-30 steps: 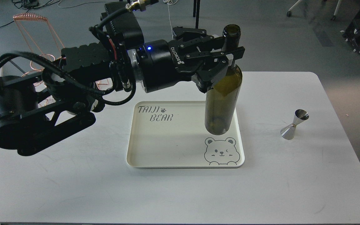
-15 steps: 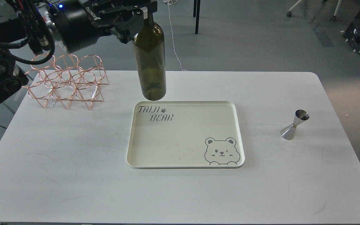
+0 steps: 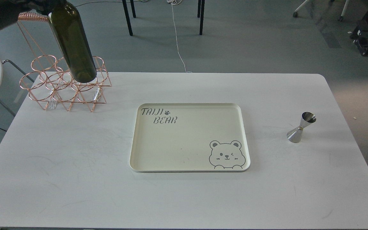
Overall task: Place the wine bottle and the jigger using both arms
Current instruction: 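Lift the bottle and carry it over the copper wire rack, then lower the bottle into the rack and open the left gripper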
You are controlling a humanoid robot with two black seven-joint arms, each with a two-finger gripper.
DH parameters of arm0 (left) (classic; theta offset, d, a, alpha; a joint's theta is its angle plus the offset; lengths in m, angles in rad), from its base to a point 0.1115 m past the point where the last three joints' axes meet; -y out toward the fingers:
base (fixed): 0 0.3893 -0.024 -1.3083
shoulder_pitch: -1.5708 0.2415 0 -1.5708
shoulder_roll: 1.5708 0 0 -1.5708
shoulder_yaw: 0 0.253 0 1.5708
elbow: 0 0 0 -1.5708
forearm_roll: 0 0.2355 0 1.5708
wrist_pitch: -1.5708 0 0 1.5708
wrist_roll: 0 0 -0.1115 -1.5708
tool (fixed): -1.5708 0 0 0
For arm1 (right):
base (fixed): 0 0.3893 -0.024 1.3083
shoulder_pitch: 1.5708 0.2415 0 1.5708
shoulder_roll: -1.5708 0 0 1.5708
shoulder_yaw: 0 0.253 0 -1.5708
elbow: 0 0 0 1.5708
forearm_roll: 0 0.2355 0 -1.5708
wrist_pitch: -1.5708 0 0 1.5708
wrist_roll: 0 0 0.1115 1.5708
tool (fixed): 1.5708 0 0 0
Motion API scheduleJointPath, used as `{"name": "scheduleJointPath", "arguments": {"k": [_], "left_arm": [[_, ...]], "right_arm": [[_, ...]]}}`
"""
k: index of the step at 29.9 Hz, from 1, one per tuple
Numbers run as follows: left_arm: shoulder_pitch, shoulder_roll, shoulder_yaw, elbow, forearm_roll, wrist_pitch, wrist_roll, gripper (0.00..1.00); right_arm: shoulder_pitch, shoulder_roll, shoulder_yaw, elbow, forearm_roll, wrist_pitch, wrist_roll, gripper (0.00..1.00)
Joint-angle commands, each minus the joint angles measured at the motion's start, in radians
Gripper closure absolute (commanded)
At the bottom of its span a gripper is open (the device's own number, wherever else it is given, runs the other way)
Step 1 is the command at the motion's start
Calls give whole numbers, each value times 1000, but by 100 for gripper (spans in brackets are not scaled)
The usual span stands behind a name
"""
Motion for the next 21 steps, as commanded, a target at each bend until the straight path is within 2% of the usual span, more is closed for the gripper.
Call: {"name": "scheduleJointPath", "arguments": {"k": [1,9,21], "left_arm": [[4,-16,2,60,-2,27,3,87],[3,-42,61,71,-47,31,9,87],[4,-42,131,97,-66,117,14,86]], "right_arm": [[0,0,0,1,0,1,0,3],[0,0,-2,1,0,1,0,3],[0,-1,-2,3,0,3,0,3]]}}
